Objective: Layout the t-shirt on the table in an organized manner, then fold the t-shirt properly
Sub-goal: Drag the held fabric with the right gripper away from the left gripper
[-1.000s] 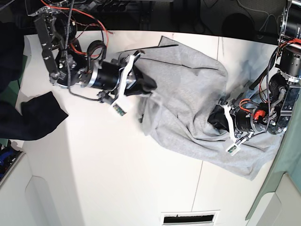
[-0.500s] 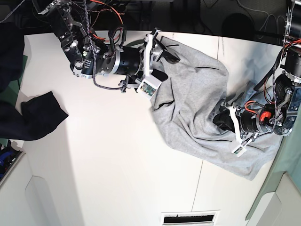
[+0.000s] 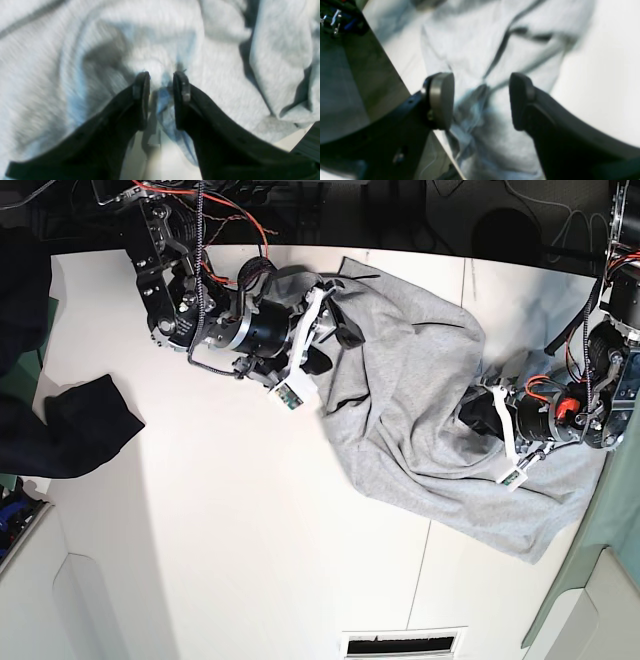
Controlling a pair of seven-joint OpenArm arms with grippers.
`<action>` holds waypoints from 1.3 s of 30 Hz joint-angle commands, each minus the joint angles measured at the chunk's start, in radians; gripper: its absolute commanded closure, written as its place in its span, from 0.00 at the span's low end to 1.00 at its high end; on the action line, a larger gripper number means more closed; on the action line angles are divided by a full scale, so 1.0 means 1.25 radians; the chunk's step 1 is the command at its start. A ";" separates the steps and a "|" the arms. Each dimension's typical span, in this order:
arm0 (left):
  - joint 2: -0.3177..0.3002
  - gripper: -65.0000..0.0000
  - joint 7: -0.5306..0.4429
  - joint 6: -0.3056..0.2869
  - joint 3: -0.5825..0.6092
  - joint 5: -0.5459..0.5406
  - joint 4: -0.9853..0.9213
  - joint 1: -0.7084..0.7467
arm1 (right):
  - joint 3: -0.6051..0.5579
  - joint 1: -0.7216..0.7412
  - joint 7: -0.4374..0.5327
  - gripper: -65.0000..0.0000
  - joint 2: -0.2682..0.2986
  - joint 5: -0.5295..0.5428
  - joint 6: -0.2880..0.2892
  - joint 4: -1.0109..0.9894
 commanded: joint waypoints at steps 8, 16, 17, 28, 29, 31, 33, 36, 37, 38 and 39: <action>-0.013 0.73 -0.018 -0.007 -0.005 -0.010 0.011 0.008 | -0.011 0.000 0.018 0.64 -0.001 0.077 0.049 -0.081; -0.013 0.73 -0.017 -0.007 -0.005 -0.010 0.011 0.009 | -0.015 0.000 0.024 0.73 -0.047 0.081 0.062 -0.080; -0.013 0.73 -0.017 -0.007 -0.005 -0.010 0.011 0.009 | -0.016 0.000 0.024 0.75 -0.052 0.073 0.062 -0.080; -0.013 0.73 -0.018 -0.007 -0.005 -0.010 0.011 0.038 | -0.011 0.003 0.112 1.00 -0.069 0.054 0.063 -0.057; -0.013 0.73 -0.018 -0.007 -0.005 -0.010 0.011 0.042 | -0.006 0.002 0.112 1.00 -0.069 0.053 0.063 -0.038; -0.013 0.73 -0.022 -0.007 -0.005 -0.010 0.011 0.050 | 0.008 0.002 0.111 1.00 -0.069 0.053 0.062 0.006; -0.013 0.73 -0.028 -0.007 -0.005 -0.005 0.011 0.057 | 0.030 0.002 0.111 1.00 -0.069 0.053 0.062 0.057; -0.013 0.73 -0.030 -0.007 -0.005 -0.004 0.011 0.067 | 0.071 0.002 0.096 1.00 -0.069 0.050 0.062 0.135; -0.013 0.73 -0.030 -0.007 -0.005 -0.002 0.011 0.071 | 0.088 0.002 0.090 1.00 -0.069 0.043 0.062 0.155; -0.013 0.73 -0.030 -0.007 -0.005 -0.002 0.011 0.074 | 0.107 0.002 0.089 1.00 -0.069 0.032 0.062 0.172; -0.013 0.73 -0.029 -0.007 -0.005 -0.002 0.011 0.076 | 0.129 0.002 0.090 1.00 -0.069 0.018 0.062 0.186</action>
